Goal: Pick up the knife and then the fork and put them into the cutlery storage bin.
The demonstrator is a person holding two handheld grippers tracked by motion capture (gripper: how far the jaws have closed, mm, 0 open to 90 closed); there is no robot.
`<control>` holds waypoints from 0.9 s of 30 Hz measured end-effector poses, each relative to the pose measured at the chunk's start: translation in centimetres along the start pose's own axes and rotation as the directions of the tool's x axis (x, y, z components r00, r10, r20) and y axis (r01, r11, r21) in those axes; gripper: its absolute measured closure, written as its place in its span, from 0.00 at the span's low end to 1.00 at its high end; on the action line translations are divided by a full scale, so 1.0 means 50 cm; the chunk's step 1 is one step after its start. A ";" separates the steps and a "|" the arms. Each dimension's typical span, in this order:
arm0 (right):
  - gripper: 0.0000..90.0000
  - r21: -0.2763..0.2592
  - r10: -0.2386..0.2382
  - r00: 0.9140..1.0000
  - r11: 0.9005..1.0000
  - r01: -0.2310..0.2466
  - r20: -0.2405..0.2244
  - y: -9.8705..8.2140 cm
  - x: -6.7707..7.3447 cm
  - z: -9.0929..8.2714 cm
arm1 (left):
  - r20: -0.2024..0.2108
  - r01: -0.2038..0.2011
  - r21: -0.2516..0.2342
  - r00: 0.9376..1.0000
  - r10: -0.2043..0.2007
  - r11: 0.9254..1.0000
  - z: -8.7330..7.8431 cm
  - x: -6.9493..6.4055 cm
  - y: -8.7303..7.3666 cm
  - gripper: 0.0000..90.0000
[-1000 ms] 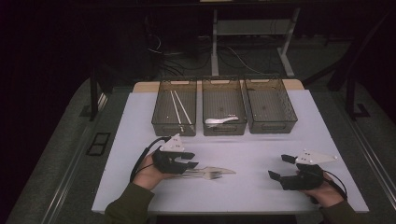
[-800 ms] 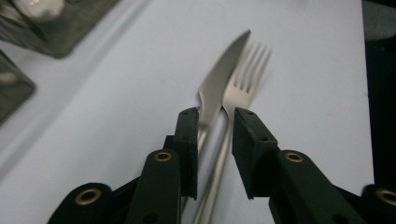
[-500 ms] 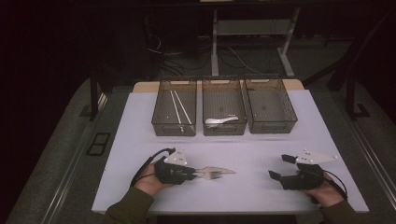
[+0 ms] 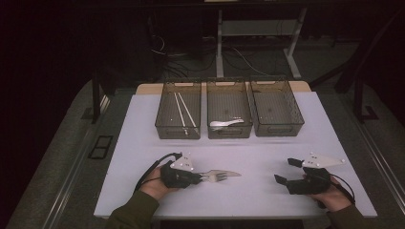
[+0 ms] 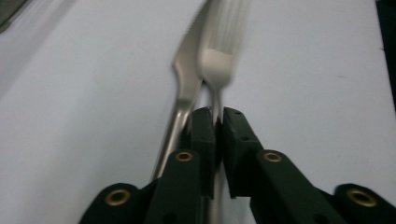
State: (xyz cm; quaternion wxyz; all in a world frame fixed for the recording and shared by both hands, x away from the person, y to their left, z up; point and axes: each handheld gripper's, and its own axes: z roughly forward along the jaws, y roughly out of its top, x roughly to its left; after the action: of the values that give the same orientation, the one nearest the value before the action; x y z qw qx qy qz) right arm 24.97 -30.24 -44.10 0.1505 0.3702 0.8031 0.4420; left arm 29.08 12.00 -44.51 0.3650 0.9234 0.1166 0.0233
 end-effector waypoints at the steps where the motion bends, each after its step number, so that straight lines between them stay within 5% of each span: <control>1: 0.19 0.001 0.001 1.000 1.000 -0.001 -0.001 0.000 0.000 0.000 | -0.003 -0.007 0.004 1.000 0.007 1.000 0.000 0.000 0.001 0.93; 9: 0.19 0.022 0.015 0.999 1.000 -0.014 -0.034 0.006 0.001 -0.004 | 0.001 0.036 -0.001 0.999 -0.036 0.999 -0.006 -0.002 0.006 0.94; 14: 0.15 0.022 0.026 0.996 0.999 -0.024 -0.091 0.024 0.013 -0.005 | -0.009 0.061 -0.065 0.998 -0.062 0.996 -0.021 -0.004 0.022 0.94; 18: 0.18 0.032 0.048 0.984 0.999 -0.043 -0.171 0.050 0.034 0.013 | -0.028 0.075 -0.106 0.997 -0.078 0.992 -0.024 -0.012 0.045 0.95; 21: 0.30 0.031 0.067 0.973 0.998 -0.062 -0.220 0.072 0.048 0.035 | -0.027 0.088 -0.139 0.995 -0.092 0.986 -0.020 -0.018 0.064 0.95; 27: 0.46 0.007 0.093 0.937 0.995 -0.096 -0.337 0.109 0.069 0.075 | -0.008 0.090 -0.190 0.996 -0.094 0.978 -0.004 -0.027 0.102 0.97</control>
State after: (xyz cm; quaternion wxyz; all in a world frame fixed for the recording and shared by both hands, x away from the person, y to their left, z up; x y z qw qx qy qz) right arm 27.30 -23.66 -41.46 -0.0085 0.3265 0.7962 0.5093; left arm 28.77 8.19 -40.84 0.4507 0.8780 0.1595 0.0251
